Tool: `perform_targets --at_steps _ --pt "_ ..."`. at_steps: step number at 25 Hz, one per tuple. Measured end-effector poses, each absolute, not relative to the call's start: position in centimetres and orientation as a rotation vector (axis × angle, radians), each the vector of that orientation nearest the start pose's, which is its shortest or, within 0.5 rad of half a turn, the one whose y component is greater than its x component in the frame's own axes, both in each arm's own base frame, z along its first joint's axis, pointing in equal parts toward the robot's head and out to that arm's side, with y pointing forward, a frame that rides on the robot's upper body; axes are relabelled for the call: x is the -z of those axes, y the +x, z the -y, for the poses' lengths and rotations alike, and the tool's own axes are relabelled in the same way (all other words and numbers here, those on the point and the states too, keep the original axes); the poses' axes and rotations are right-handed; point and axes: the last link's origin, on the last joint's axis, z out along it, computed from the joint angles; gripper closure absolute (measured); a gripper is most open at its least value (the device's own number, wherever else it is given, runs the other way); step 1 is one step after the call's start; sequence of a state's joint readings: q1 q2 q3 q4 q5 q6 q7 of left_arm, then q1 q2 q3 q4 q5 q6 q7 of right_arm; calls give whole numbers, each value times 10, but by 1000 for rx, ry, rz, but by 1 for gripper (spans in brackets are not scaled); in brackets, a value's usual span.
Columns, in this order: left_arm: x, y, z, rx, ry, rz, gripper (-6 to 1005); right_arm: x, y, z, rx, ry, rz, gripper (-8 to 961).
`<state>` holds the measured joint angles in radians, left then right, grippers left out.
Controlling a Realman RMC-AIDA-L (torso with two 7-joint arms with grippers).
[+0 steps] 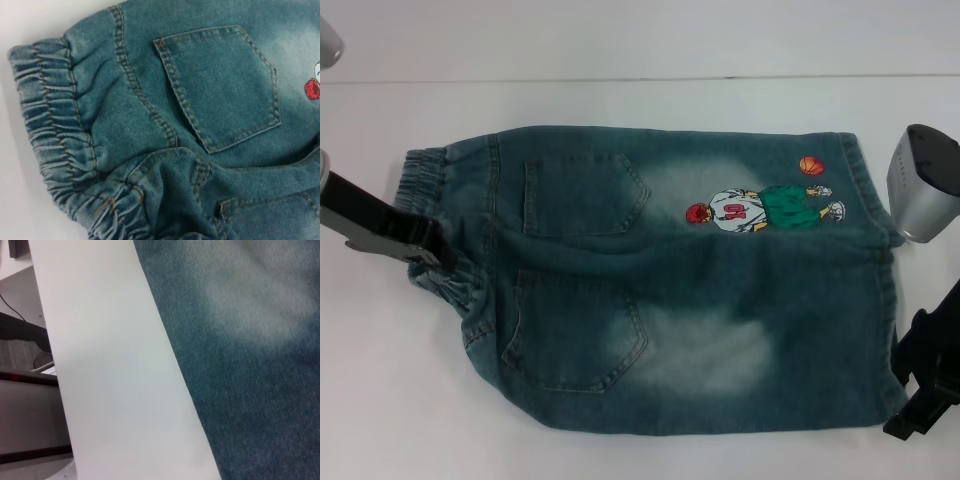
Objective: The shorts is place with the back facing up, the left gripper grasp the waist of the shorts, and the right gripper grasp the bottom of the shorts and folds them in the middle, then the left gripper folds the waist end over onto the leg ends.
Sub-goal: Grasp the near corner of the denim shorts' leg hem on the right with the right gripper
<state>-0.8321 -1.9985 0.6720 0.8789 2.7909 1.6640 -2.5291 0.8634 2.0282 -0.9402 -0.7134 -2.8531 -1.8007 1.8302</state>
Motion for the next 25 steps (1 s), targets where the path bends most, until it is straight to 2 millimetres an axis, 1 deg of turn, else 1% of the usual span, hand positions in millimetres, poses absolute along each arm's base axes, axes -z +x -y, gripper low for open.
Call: perform_targets --at_steps 4,10,18,23,25 --pt "-58 -244 -386 -268 -2329 1641 948 -8 246 -340 876 -3121 -752 214" --pt "-58 -243 -386 -259 -2333 1642 948 -8 247 -339 875 -3119 -752 455" --pt "-57 -243 -386 -255 -2335 1642 947 -8 249 -339 873 -3114 -755 701" --pt "-58 -243 -386 -257 -2338 1644 947 -9 249 -340 850 -3116 -761 922" --pt "-58 -242 -385 -257 -2339 1645 947 -13 250 -341 807 -3125 -762 924"
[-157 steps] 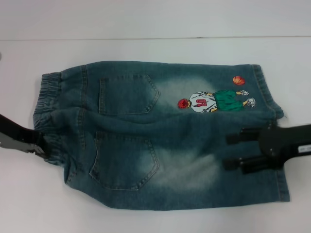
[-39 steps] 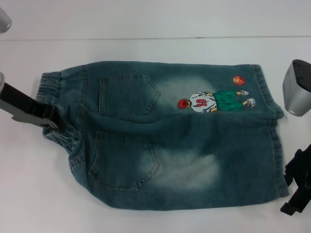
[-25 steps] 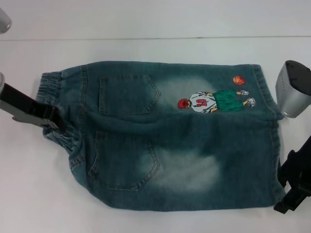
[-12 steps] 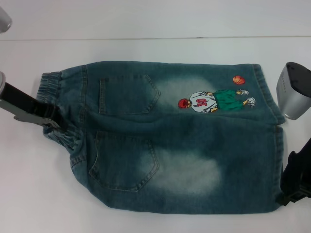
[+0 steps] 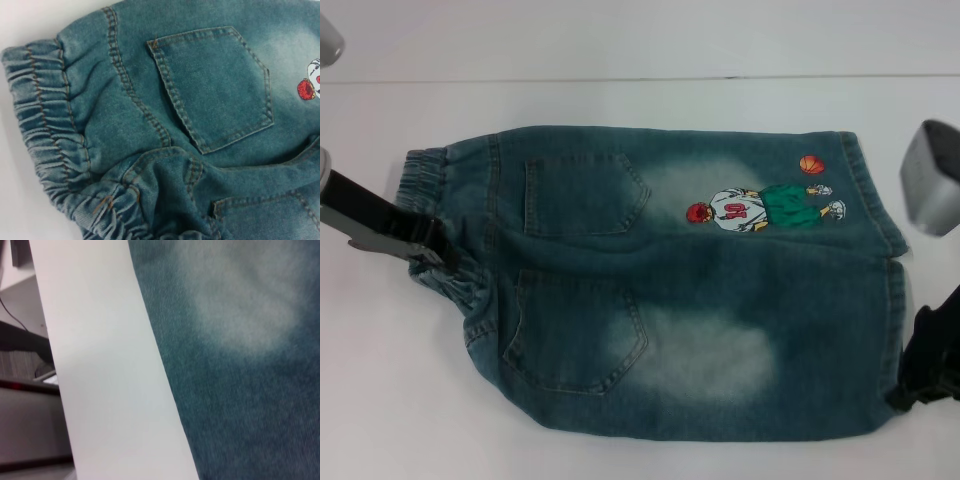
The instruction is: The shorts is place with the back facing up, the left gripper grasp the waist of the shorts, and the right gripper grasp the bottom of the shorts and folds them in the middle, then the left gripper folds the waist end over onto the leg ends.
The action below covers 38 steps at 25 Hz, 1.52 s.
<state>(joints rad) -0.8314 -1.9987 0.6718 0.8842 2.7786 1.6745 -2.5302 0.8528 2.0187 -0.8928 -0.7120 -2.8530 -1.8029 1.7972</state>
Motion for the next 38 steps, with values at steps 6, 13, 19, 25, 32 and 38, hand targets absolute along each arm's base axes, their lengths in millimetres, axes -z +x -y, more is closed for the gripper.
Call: perform_targets --at_steps 6,13,19,25,32,38 --pt "-67 -242 -384 -214 -2344 1674 947 -50 259 -345 412 -3119 -838 929" --pt "-92 -255 -383 -73 -2273 1737 947 -83 279 -343 -154 -2927 -982 932" --pt "-98 -261 -383 -13 -2238 1749 947 -88 300 -346 -419 -2680 -1121 932" --pt "-103 -270 -387 116 -2155 1767 947 -84 305 -354 -549 -2536 -1190 933" --pt "-100 -272 -396 235 -2089 1748 947 -69 311 -376 -557 -2334 -1242 933" --pt "-106 -279 -404 319 -2007 1709 947 -61 309 -389 -579 -2244 -1217 932"
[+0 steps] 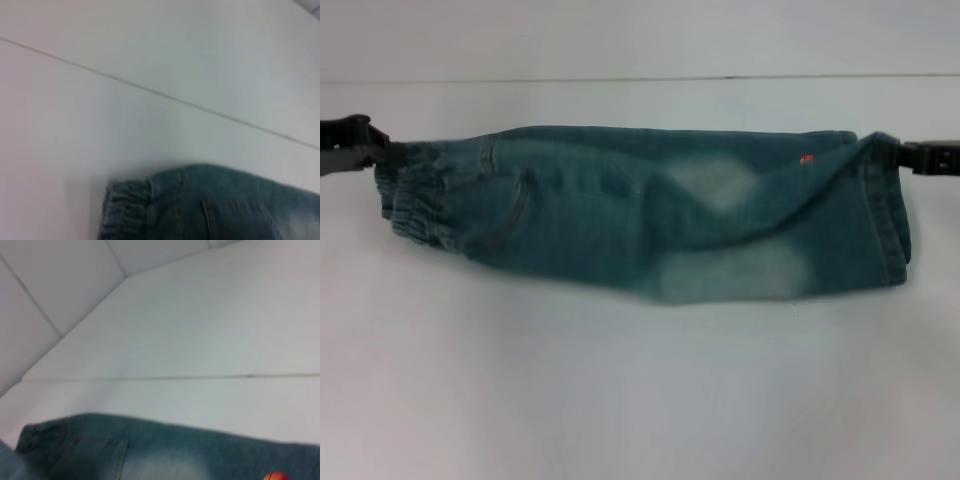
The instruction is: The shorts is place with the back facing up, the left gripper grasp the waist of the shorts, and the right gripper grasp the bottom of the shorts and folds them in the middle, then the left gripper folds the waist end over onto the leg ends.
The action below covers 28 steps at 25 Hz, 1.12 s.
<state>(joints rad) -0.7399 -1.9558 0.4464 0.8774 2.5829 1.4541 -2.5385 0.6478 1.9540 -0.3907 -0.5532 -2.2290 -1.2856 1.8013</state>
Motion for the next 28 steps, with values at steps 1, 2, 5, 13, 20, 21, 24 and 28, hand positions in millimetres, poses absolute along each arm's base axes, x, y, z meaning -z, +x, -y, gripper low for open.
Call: perform_targets --at_steps 1,2,5,13,20,21,24,28 --pt "-106 -280 -405 331 -1995 1705 947 -62 309 -394 -582 -2213 -1210 932" --pt "-107 -282 -406 345 -1981 1701 947 -62 309 -394 -582 -2213 -1210 932" --pt "-108 -285 -408 366 -1948 1688 947 -60 307 -401 -576 -2187 -1203 933" --pt "-106 -295 -409 363 -1902 1667 947 -47 304 -416 -530 -2127 -1171 932" --pt "-97 -295 -411 357 -1910 1639 950 -39 298 -427 -502 -2096 -1132 933" --pt "-95 -295 -412 355 -1914 1632 951 -38 297 -429 -498 -2091 -1126 933" --pt "-90 -294 -414 348 -1927 1611 934 -33 295 -432 -479 -2083 -1107 933" --pt "-82 -296 -417 345 -1924 1580 911 -25 294 -434 -455 -2076 -1081 933"
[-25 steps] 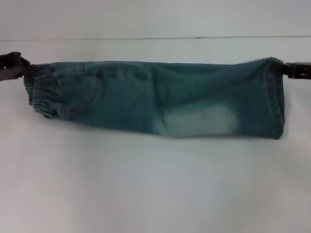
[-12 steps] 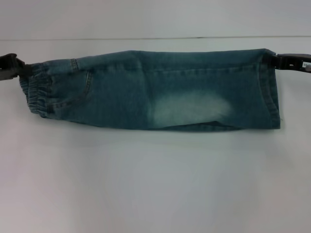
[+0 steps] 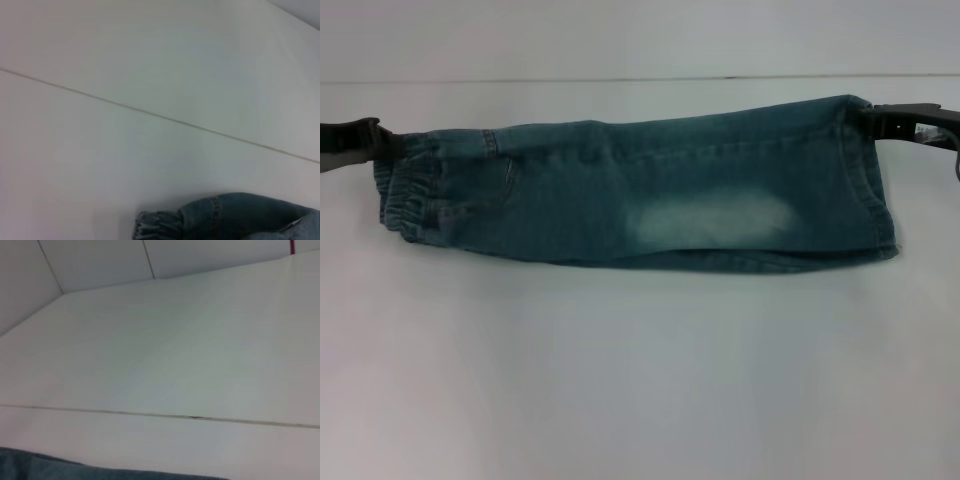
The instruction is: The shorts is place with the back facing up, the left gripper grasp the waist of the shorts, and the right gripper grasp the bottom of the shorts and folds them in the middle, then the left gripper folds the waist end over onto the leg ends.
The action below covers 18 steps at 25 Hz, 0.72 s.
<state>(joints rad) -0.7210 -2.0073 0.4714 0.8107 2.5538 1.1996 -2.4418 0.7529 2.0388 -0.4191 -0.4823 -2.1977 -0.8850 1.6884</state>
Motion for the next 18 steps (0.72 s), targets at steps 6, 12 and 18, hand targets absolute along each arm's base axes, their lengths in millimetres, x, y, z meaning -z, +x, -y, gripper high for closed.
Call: perform_targets --at_steps 6,12,18 --pt "-76 -295 -419 364 -1947 1530 877 -10 292 -437 -380 -2089 -1039 930" --pt "-72 -293 -420 373 -1988 1475 842 -3 291 -437 -353 -2090 -1010 926" --pt "-73 -296 -424 366 -1954 1459 808 -4 293 -437 -365 -2070 -1030 922"
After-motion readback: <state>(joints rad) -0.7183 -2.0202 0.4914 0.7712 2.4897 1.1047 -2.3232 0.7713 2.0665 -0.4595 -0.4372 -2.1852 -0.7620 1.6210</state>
